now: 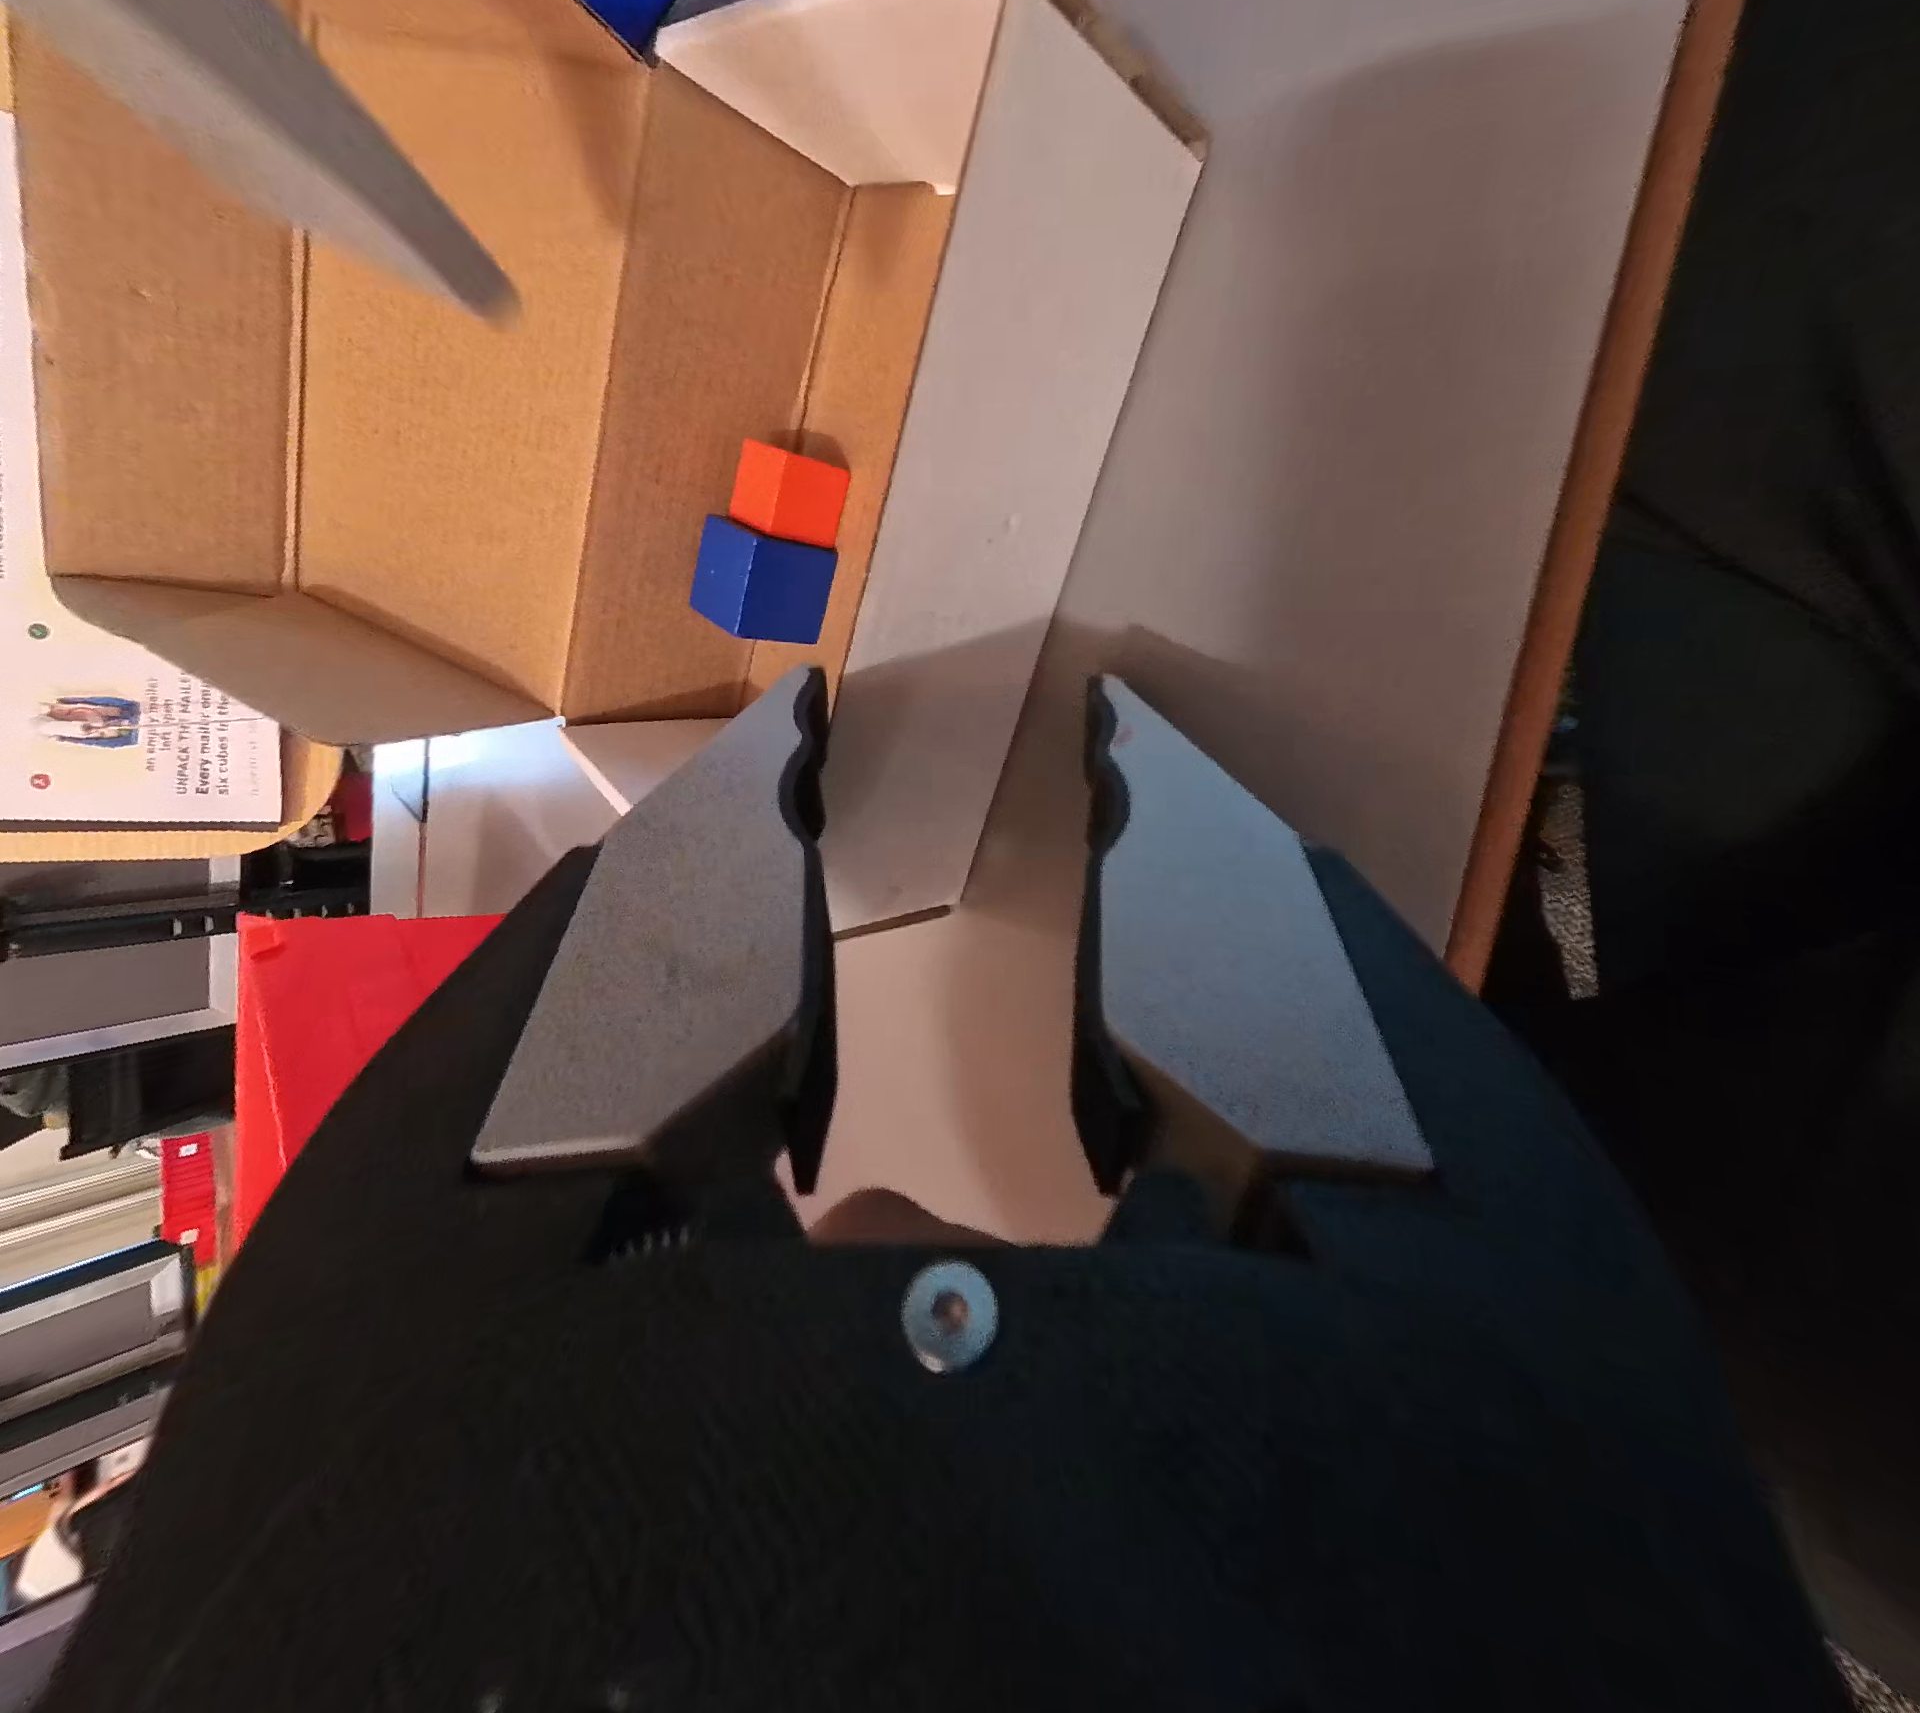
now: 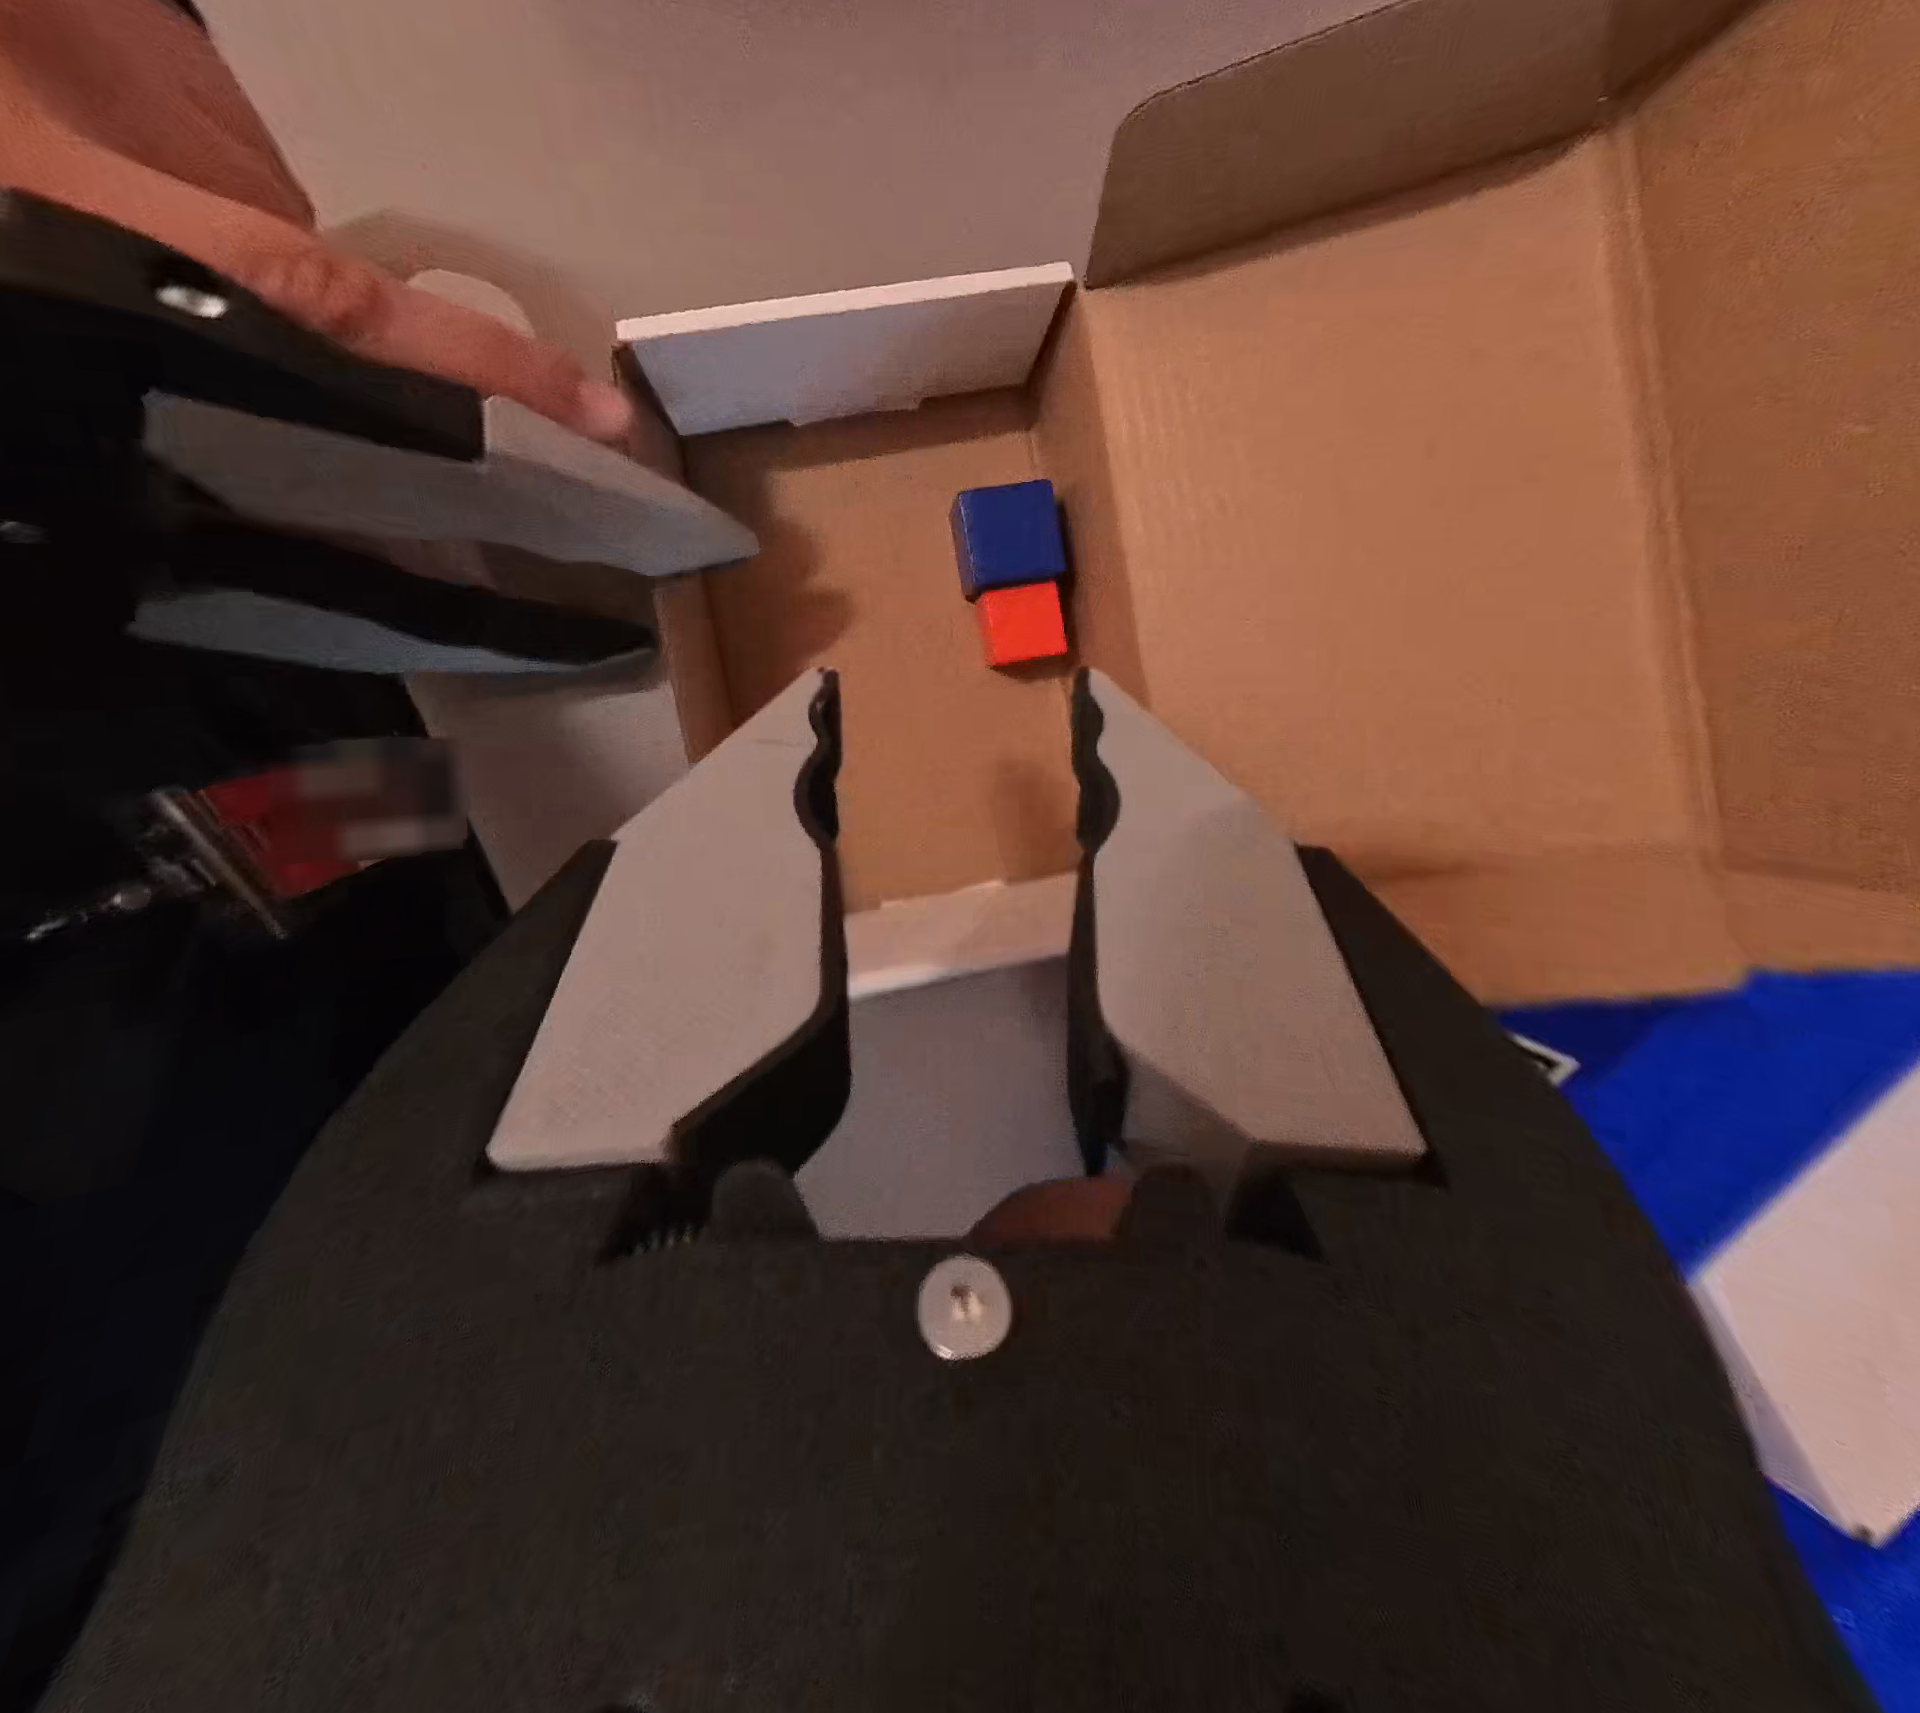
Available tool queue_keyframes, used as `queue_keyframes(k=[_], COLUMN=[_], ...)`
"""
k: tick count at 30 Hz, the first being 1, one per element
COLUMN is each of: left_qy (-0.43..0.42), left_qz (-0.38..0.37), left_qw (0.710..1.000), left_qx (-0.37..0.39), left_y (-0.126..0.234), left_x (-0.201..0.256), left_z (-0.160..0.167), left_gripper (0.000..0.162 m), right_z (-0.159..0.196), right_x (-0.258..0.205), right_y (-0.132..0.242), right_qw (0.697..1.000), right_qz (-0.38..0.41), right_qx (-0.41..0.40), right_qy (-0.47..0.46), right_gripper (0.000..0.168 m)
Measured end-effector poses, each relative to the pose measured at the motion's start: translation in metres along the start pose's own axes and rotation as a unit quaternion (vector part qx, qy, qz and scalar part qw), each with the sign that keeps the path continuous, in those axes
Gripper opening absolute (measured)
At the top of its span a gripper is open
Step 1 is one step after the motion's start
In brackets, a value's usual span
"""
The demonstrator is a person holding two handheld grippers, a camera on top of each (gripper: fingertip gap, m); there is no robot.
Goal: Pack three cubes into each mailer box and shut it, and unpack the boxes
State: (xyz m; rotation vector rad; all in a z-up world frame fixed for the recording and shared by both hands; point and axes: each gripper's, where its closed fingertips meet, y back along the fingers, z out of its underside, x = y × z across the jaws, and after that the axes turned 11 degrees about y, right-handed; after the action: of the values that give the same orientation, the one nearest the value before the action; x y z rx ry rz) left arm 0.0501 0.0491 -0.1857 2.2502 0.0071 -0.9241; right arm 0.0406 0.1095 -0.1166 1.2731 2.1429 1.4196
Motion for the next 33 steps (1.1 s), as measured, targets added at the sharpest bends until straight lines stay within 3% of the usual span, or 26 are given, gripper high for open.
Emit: queue_keyframes(k=[4,8,14,18,22,26,30,33], left_qy=[-0.004,-0.005,-0.004,-0.005,-0.005,-0.003,-0.003,-0.003], left_qz=[0.003,0.002,0.009,0.011,0.010,0.010,0.010,0.010], left_qw=[1.000,1.000,1.000,1.000,1.000,1.000,1.000,1.000], left_qx=[0.002,0.005,0.010,0.009,0.007,0.008,0.010,0.010], left_y=[0.002,0.003,0.004,0.005,0.005,0.005,0.005,0.004], left_x=[0.001,-0.001,-0.002,-0.002,-0.002,-0.002,-0.002,-0.002], left_z=[0.001,0.003,0.004,0.005,0.006,0.006,0.006,0.005], left_gripper=[0.047,0.043,0.041,0.042,0.042,0.043,0.043,0.043], right_z=[-0.003,0.003,0.001,-0.003,-0.006,-0.008,-0.008,0.020], right_x=[0.003,0.003,-0.018,-0.012,-0.023,-0.032,-0.031,0.004], right_y=[-0.054,-0.083,-0.091,-0.094,-0.099,-0.075,-0.004,0.053], right_qw=[0.998,0.992,0.988,0.991,0.993,0.994,0.996,0.997], right_qz=[0.014,0.033,-0.017,-0.001,-0.048,-0.072,-0.084,-0.020], right_qx=[-0.054,-0.104,-0.109,-0.099,-0.082,-0.056,0.031,0.066], right_qy=[0.006,0.069,0.108,0.093,0.067,0.055,0.018,-0.027], right_gripper=[0.046,0.028,0.031,0.042,0.027,0.026,0.026,0.026])
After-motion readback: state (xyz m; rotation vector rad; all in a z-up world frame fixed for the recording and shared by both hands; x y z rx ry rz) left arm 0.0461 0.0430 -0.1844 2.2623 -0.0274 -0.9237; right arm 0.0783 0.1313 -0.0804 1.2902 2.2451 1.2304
